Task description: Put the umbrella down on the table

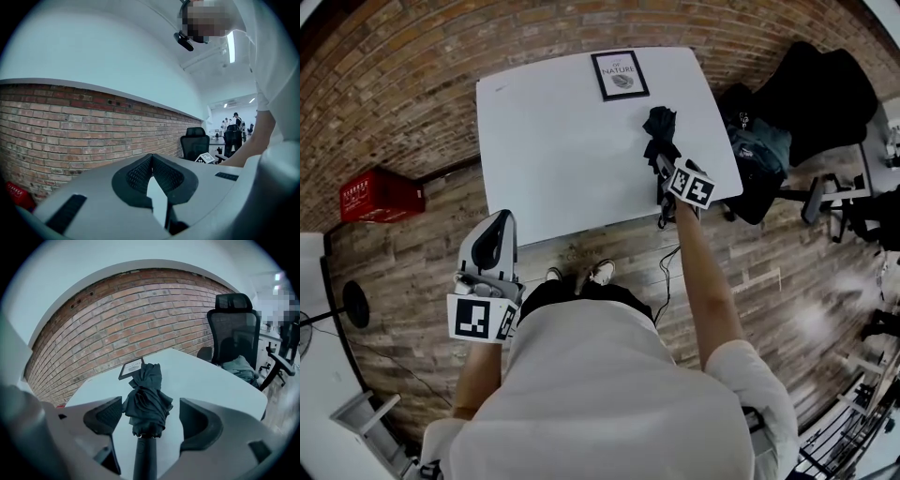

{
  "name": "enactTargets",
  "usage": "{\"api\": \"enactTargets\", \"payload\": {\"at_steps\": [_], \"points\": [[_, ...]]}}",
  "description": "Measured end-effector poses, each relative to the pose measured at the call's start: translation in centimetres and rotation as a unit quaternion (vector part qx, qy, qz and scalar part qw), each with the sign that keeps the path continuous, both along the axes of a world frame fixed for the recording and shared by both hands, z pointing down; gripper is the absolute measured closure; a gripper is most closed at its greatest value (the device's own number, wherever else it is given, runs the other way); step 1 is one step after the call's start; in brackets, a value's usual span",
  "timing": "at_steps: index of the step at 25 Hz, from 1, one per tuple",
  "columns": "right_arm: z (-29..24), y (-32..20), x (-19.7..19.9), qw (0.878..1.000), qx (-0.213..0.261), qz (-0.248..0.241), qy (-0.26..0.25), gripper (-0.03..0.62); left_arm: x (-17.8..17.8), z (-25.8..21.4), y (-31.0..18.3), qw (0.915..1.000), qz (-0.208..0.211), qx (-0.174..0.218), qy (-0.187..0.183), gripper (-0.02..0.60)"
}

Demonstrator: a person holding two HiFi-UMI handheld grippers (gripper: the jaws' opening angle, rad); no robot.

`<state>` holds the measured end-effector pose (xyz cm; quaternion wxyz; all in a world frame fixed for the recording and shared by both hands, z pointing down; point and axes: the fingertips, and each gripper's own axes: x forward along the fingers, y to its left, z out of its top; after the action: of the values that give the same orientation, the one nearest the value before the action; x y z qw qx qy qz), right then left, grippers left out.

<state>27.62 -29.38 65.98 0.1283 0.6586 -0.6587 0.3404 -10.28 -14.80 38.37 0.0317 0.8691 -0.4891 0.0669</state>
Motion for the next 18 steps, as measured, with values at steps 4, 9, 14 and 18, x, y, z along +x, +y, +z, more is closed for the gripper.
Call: {"api": "enactTargets", "payload": {"at_steps": [4,9,14,18], "points": [[-0.8,1.6,0.2,1.000,0.000,0.005,0.002,0.230,0.0,-0.5,-0.5,0.9998,0.017,0.008,0.009,0.558],[-2.4,3.5,0.3,0.999,0.012,0.021,-0.022,0.252,-0.6,-0.9,-0.8,0.9993,0.030,0.013,0.017,0.558],[-4.1,6.4,1.7,0.998,0.025,0.062,-0.006,0.442,-1.6,-1.0,-0.8,0.9988,0.038,0.017,0.026,0.558],[-5.0,9.2,2.9,0.995,0.031,0.095,0.007,0.532,-2.2,-1.0,-1.0,0.9981,0.048,0.021,0.033,0.558]]}}
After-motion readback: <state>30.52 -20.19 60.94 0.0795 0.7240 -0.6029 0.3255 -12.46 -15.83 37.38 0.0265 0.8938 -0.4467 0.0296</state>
